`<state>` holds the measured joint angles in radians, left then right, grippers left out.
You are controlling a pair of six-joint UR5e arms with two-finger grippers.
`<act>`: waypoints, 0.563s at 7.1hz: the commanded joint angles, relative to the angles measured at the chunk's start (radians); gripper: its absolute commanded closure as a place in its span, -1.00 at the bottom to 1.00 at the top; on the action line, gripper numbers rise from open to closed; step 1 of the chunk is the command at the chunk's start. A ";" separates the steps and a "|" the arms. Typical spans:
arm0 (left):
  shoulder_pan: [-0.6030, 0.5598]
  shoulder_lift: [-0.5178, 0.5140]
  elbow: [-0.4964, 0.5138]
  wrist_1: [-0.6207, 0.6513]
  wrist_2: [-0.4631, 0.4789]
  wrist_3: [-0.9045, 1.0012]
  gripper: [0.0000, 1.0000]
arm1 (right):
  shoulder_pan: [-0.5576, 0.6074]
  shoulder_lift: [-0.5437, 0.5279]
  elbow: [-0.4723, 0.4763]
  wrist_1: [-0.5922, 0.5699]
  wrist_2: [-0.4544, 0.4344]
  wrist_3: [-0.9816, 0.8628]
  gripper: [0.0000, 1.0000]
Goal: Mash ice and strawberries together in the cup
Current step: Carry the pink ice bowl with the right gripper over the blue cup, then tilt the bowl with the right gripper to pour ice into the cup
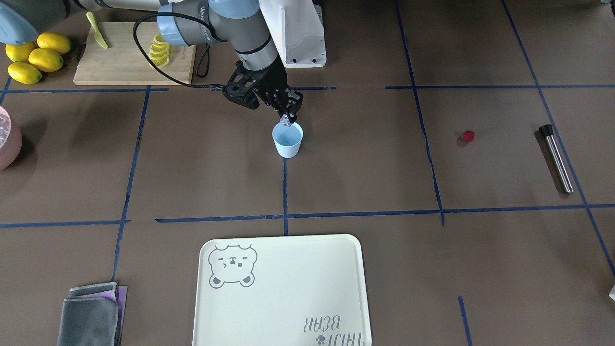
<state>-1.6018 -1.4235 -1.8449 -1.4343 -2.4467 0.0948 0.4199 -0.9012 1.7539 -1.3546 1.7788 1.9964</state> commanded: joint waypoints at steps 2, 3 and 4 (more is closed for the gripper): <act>-0.001 0.002 -0.005 0.000 0.000 -0.001 -1.00 | -0.001 0.001 -0.002 0.000 -0.024 -0.002 -0.01; -0.001 0.000 -0.007 0.000 0.000 -0.001 -1.00 | 0.000 0.001 -0.001 0.000 -0.024 -0.004 -0.06; -0.001 0.000 -0.005 0.002 0.000 -0.001 -1.00 | 0.008 -0.007 0.016 -0.003 -0.019 -0.008 -0.19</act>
<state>-1.6030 -1.4231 -1.8501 -1.4339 -2.4467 0.0936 0.4219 -0.9023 1.7570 -1.3552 1.7564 1.9920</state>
